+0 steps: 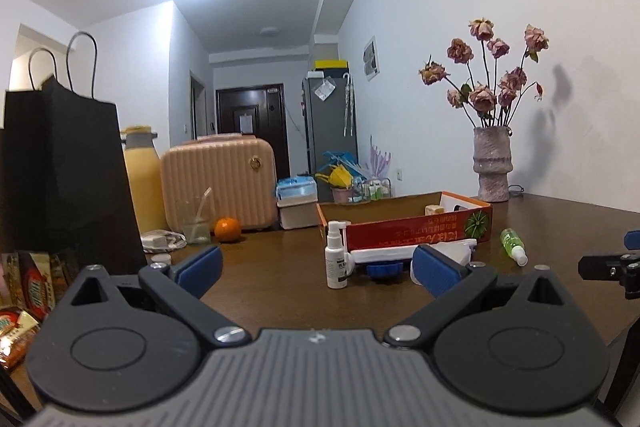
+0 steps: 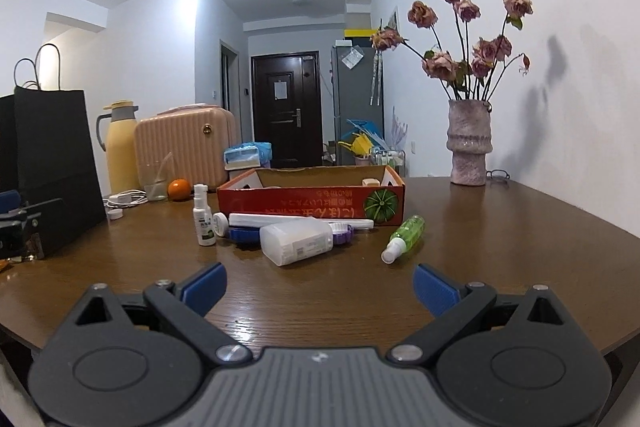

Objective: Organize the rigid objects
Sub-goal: 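Withdraw both tools from the box back toward the remaining items, then grasp the white spray bottle with the left tool while the right tool grasps the green bottle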

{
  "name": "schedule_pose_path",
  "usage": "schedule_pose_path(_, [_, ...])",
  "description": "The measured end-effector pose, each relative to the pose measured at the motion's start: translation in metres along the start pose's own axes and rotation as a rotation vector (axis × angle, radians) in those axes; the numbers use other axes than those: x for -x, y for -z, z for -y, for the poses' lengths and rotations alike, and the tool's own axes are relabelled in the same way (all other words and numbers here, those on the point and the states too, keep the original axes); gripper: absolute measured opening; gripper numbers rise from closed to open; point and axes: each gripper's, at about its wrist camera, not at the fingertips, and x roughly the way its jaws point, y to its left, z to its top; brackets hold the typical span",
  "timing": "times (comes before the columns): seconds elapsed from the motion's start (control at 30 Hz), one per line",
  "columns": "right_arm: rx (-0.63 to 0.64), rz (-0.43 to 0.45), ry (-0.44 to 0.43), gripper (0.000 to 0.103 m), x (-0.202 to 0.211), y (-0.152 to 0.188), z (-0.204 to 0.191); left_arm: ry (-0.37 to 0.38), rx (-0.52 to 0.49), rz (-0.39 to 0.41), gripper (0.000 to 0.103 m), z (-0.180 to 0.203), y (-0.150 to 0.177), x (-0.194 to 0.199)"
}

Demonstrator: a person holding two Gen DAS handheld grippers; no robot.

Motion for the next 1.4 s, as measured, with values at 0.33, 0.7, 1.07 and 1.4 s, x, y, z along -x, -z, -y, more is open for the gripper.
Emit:
schedule_pose_path(0.33, [-0.040,-0.058,0.030,0.098,-0.044,-0.006,0.015,0.020,0.003,-0.082,0.103,0.006,0.003,-0.048])
schedule_pose_path(0.7, [-0.048,-0.094,0.040,0.093,-0.093,-0.017,0.033,0.050,-0.020,-0.156,0.103,0.018,0.005,-0.106])
schedule_pose_path(1.07, [-0.021,-0.114,-0.002,0.083,-0.151,-0.038,0.043,0.074,-0.004,-0.252,0.103,0.021,0.003,-0.180])
schedule_pose_path(1.4, [-0.011,-0.157,0.065,0.072,-0.221,-0.055,0.063,0.061,0.048,-0.328,0.089,0.010,0.004,-0.250])
